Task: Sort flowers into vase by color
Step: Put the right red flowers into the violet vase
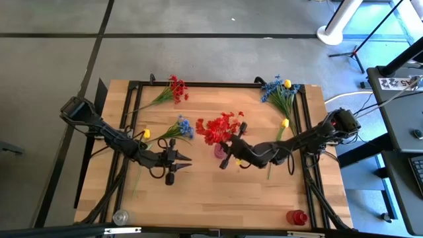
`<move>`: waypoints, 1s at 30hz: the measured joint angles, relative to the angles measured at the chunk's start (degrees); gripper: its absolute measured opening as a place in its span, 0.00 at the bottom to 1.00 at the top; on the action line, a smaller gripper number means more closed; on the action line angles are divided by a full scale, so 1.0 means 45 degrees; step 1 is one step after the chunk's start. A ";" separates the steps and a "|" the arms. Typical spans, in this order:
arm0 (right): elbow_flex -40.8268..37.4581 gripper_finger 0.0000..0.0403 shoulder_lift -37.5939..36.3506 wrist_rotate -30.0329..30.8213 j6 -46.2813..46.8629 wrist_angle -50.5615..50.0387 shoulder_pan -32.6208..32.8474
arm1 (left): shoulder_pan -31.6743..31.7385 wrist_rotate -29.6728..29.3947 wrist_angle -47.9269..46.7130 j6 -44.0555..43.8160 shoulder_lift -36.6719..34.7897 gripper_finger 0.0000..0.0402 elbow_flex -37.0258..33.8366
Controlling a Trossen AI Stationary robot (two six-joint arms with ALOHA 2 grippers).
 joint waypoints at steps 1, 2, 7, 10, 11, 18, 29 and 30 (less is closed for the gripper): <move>0.0000 0.04 0.0000 0.0072 0.0133 -0.0147 0.0042 | 0.0000 -0.0002 0.0000 0.0000 0.0000 0.20 0.0000; 0.0000 0.04 0.0000 0.0087 0.0196 -0.0279 0.0050 | 0.0005 0.0000 0.0000 0.0000 0.0000 0.20 0.0000; 0.0000 0.04 0.0005 0.0088 0.0636 -0.0642 0.0132 | 0.0003 0.0000 -0.0002 0.0010 0.0000 0.20 0.0000; 0.0000 0.04 0.0005 0.0083 0.0660 -0.0624 0.0132 | 0.0002 0.0000 -0.0005 0.0015 0.0000 0.20 0.0000; 0.0000 0.04 0.0005 0.0079 0.0654 -0.0547 0.0132 | 0.0001 0.0000 -0.0005 0.0015 0.0000 0.20 0.0000; 0.0000 0.05 -0.0233 -0.0227 0.0680 -0.0230 0.0323 | 0.0000 0.0000 -0.0005 0.0010 0.0000 0.20 0.0000; 0.0000 0.05 -0.0248 0.0744 0.0531 -0.0942 0.1060 | 0.0002 0.0000 -0.0010 0.0007 0.0000 0.20 0.0000; 0.0000 0.05 -0.0253 0.0744 0.0577 -0.1087 0.1034 | 0.0005 0.0000 -0.0010 0.0005 0.0000 0.20 0.0000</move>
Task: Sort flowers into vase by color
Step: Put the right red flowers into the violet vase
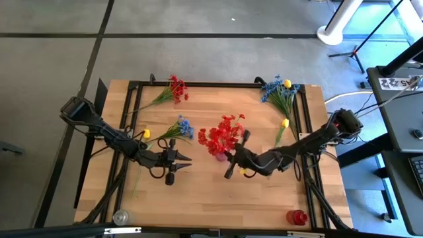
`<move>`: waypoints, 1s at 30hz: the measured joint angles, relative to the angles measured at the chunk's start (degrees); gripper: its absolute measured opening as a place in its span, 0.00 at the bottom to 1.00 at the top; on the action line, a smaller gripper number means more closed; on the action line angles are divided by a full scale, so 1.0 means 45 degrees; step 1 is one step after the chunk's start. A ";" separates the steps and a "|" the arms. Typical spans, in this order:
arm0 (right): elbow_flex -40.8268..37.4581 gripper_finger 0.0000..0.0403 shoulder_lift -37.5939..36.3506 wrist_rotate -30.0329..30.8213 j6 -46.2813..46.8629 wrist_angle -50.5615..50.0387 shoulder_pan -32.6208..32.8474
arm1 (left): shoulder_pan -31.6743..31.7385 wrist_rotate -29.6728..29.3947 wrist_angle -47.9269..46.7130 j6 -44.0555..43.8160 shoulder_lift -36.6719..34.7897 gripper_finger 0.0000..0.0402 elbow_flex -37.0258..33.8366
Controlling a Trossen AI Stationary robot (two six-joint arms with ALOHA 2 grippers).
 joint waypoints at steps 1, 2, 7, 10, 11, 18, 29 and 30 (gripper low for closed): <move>0.0000 0.05 0.0000 0.0000 0.0029 -0.0147 -0.0005 | 0.0000 0.0000 0.0000 -0.0005 0.0000 0.20 0.0000; 0.0000 0.05 0.0000 -0.0001 0.0054 -0.0247 -0.0037 | -0.0002 0.0000 0.0000 -0.0010 0.0000 0.20 0.0000; 0.0000 0.05 0.0000 -0.0026 -0.0127 0.0413 -0.0085 | 0.0000 0.0000 0.0005 -0.0015 0.0000 0.20 0.0000; 0.0000 0.05 -0.0005 -0.0017 -0.0652 0.0810 -0.0085 | 0.0000 0.0005 0.0005 -0.0015 0.0000 0.20 0.0000; 0.0000 0.05 -0.0005 -0.0010 -0.0654 0.0732 -0.0085 | 0.0000 0.0002 0.0007 -0.0015 0.0000 0.20 0.0000; -0.0004 0.05 0.0134 -0.0018 0.0230 -0.0175 -0.0299 | 0.0000 0.0005 0.0010 -0.0019 0.0000 0.20 0.0000; -0.0010 0.05 0.0340 -0.0268 0.2699 -0.2175 -0.0765 | -0.0005 0.0015 0.0267 -0.0015 0.0000 0.20 0.0000; -0.0010 0.05 0.0340 -0.0234 0.2829 -0.2347 -0.0765 | -0.0001 0.0015 0.0267 -0.0015 0.0000 0.20 0.0000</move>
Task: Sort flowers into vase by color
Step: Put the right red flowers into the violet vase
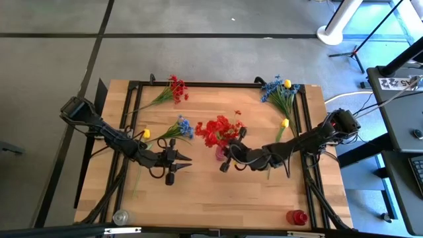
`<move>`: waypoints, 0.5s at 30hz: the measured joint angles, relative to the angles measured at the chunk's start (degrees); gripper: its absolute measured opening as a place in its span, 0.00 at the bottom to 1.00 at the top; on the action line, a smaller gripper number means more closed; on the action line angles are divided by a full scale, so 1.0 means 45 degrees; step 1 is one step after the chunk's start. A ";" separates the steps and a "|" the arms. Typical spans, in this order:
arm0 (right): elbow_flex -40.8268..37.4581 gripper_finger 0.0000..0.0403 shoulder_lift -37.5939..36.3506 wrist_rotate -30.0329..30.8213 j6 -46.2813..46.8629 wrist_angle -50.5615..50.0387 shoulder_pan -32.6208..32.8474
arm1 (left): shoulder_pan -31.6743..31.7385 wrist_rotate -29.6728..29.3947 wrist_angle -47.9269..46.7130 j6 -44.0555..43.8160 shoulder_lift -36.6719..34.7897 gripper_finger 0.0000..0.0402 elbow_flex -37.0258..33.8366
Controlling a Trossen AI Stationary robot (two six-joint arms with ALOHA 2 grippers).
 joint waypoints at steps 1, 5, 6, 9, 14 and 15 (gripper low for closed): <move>0.0000 0.05 0.0000 0.0002 0.0184 -0.0235 0.0005 | -0.0004 0.0000 0.0000 0.0000 0.0000 0.20 0.0000; 0.0000 0.05 0.0000 0.0239 0.0983 -0.1157 0.0015 | -0.0004 0.0053 0.0000 0.0010 0.0000 0.20 0.0000; 0.0000 0.05 0.0000 0.0253 0.1171 -0.1384 0.0010 | -0.0004 0.0053 0.0000 0.0012 0.0000 0.20 0.0000; 0.0000 0.11 0.0000 0.0276 0.1714 -0.1963 0.0010 | -0.0004 0.0049 0.0000 0.0029 0.0000 0.20 0.0000; 0.0000 0.30 -0.0010 0.0283 0.1844 -0.2673 0.0015 | -0.0004 0.0051 -0.0149 0.0029 -0.0155 0.20 0.0000; 0.0000 0.33 -0.0015 0.0220 0.1830 -0.2693 0.0015 | -0.0004 0.0049 -0.0262 0.0022 -0.0296 0.20 0.0000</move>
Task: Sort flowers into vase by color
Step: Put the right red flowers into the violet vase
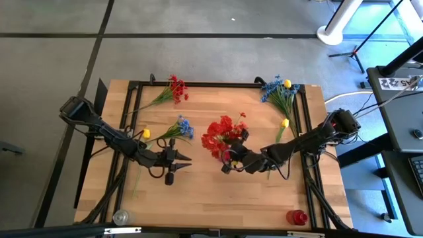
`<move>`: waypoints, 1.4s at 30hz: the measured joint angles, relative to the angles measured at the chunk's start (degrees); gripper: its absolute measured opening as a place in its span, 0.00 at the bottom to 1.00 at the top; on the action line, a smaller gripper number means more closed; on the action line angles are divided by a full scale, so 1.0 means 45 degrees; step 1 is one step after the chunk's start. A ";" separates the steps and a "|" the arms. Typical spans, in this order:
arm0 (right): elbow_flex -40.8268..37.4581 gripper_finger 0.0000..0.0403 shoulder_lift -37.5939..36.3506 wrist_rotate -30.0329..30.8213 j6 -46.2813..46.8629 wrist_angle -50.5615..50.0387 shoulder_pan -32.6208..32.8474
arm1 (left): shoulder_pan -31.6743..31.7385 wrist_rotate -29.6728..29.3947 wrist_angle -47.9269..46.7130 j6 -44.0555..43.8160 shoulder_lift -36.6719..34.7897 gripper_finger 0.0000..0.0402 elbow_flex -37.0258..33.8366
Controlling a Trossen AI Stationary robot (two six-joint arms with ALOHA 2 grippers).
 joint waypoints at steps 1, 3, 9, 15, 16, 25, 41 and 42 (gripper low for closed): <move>0.0000 0.37 -0.0045 -0.0096 -0.0036 -0.0044 0.0004 | 0.0000 -0.0005 -0.0112 -0.0006 -0.0150 0.20 0.0005; 0.0000 0.43 -0.0246 -0.0499 -0.0108 -0.0224 0.0108 | -0.0015 0.0000 -0.0455 -0.0018 -0.0538 0.20 0.0005; 0.0000 0.52 -0.1102 -0.0487 -0.0297 -0.0762 0.0481 | -0.0178 -0.0005 -0.1072 0.0021 -0.1659 0.20 0.0010; 0.0005 0.42 -0.1418 0.0099 -0.0299 -0.1407 0.0769 | -0.0175 0.0019 -0.1069 0.0101 -0.1876 0.20 0.0010; 0.0005 0.38 -0.1418 0.0019 -0.0297 -0.1416 0.0760 | -0.0175 0.0021 -0.1071 0.0101 -0.1875 0.20 0.0010; 0.0010 0.02 -0.1279 -0.0453 -0.0334 -0.1725 0.0884 | -0.0175 0.0031 -0.0967 0.0089 -0.1880 0.20 0.0010; -0.1335 0.03 -0.1432 0.3499 0.9383 -0.5077 0.1836 | -0.0175 0.0039 -0.1083 0.0119 -0.1875 0.20 0.0010; -0.1603 0.03 -0.1443 0.3696 0.9885 -0.5037 0.1836 | -0.0175 0.0033 -0.1083 0.0169 -0.1875 0.20 0.0010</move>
